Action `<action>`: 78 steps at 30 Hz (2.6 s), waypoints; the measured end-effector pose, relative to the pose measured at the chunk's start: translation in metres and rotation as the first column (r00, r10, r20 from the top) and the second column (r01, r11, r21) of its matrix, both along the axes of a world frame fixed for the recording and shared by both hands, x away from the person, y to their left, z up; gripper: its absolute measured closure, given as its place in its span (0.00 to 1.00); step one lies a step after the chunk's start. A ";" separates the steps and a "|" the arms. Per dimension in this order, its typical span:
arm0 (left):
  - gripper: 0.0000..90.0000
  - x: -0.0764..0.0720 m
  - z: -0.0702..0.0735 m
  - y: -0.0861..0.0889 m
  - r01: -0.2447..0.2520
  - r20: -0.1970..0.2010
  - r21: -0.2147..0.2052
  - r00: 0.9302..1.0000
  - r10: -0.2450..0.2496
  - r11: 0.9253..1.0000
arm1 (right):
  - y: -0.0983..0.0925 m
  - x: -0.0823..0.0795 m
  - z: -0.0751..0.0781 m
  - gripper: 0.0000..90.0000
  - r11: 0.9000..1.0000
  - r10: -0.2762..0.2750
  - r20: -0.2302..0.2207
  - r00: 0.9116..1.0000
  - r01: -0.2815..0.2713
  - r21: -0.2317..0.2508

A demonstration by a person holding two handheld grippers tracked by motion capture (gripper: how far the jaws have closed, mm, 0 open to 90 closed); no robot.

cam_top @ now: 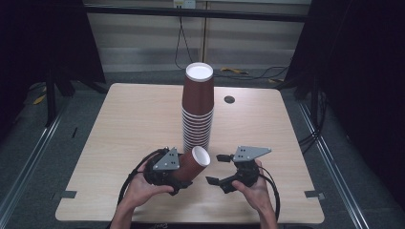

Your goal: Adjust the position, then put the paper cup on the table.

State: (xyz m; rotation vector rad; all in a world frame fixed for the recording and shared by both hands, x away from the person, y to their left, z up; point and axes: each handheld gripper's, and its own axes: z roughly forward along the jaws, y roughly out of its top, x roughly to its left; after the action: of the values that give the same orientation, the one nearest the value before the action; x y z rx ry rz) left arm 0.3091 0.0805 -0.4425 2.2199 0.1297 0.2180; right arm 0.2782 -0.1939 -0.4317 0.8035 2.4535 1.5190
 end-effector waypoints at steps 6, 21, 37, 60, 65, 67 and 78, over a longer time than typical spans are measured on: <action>0.14 -0.001 0.001 -0.004 0.044 0.004 0.085 0.999 -0.045 0.995 | 0.003 -0.001 -0.002 0.16 0.998 0.031 -0.021 0.999 -0.032 -0.059; 0.14 0.005 0.003 -0.013 0.060 0.042 0.237 0.997 -0.072 0.970 | 0.013 0.002 -0.001 0.21 0.978 0.093 -0.046 0.995 -0.100 -0.181; 0.14 0.001 0.005 -0.028 0.125 0.029 0.345 0.989 -0.144 0.930 | 0.022 0.011 -0.001 0.18 0.940 0.126 -0.088 0.988 -0.148 -0.308; 0.14 -0.002 -0.004 -0.042 0.192 -0.008 0.419 0.978 -0.208 0.887 | 0.044 0.032 -0.004 0.19 0.883 0.233 -0.251 0.939 -0.312 -0.349; 0.14 -0.003 -0.005 -0.044 0.209 -0.014 0.426 0.974 -0.224 0.880 | 0.045 0.032 -0.005 0.20 0.882 0.252 -0.261 0.932 -0.332 -0.334; 0.14 -0.005 -0.005 -0.044 0.205 -0.015 0.417 0.976 -0.219 0.885 | 0.046 0.032 -0.004 0.19 0.881 0.262 -0.258 0.930 -0.340 -0.330; 0.14 -0.010 -0.004 -0.041 0.222 -0.007 0.405 0.971 -0.240 0.887 | 0.049 0.028 -0.002 0.24 0.875 0.305 -0.275 0.912 -0.382 -0.296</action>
State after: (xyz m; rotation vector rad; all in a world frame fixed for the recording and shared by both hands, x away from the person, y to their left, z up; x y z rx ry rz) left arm 0.2988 0.0399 -0.4462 2.6141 -0.2266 0.1718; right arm 0.3065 -0.1445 -0.4335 0.5067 3.0462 1.0724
